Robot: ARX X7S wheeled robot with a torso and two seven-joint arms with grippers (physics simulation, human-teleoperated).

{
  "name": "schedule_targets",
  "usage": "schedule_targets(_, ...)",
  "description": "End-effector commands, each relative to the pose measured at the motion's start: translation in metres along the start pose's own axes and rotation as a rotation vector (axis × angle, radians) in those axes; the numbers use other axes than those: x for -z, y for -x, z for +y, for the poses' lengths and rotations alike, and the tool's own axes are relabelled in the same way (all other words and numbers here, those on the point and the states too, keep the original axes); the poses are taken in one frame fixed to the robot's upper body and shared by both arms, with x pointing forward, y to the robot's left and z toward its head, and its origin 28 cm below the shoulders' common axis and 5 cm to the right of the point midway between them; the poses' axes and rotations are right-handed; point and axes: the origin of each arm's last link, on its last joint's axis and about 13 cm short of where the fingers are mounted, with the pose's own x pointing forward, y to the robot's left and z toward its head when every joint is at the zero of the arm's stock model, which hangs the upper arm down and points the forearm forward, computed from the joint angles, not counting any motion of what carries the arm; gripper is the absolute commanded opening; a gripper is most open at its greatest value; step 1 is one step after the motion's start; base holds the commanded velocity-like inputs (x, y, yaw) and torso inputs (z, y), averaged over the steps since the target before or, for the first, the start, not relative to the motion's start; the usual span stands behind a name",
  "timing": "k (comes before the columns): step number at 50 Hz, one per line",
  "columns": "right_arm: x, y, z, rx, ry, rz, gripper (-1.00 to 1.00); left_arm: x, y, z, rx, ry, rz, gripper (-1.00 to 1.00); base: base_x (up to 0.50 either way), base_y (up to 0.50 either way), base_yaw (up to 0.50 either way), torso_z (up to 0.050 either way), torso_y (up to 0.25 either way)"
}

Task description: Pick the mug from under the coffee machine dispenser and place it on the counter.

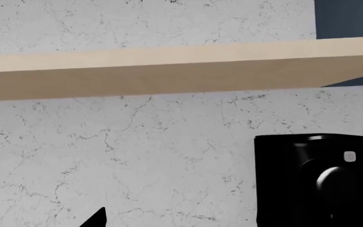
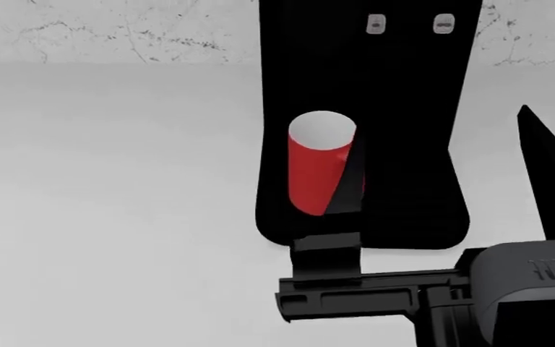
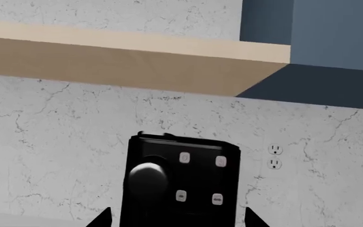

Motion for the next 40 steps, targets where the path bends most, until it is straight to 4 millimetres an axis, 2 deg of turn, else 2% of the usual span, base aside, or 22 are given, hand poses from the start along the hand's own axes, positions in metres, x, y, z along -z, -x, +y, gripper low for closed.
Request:
schedule_targets(1,0.003,0.000,0.001,-0.011,-0.002,0.014,1.00,0.001,0.000,0.000,-0.003,-0.001,-0.006,1.00,0.31,-0.07,0.00,0.000,0.000)
schedule_targets(13,0.006,0.001,0.000,-0.039,-0.017,0.045,1.00,-0.001,0.001,0.001,0.000,-0.002,-0.003,1.00,0.30,-0.06,0.00,0.000,0.001)
schedule_targets(27,0.016,-0.004,-0.011,-0.117,-0.048,0.126,1.00,0.001,0.001,0.001,0.001,-0.003,0.003,1.00,0.00,0.00,0.00,0.000,0.001)
schedule_targets(33,0.022,-0.010,-0.014,-0.208,-0.060,0.209,1.00,0.001,0.003,0.000,0.006,0.004,0.009,1.00,0.00,0.00,0.00,0.000,0.000)
schedule_targets(40,0.027,-0.017,-0.016,-0.235,-0.052,0.264,1.00,0.000,0.003,0.000,0.005,0.007,0.011,1.00,0.00,0.00,0.00,0.000,0.000)
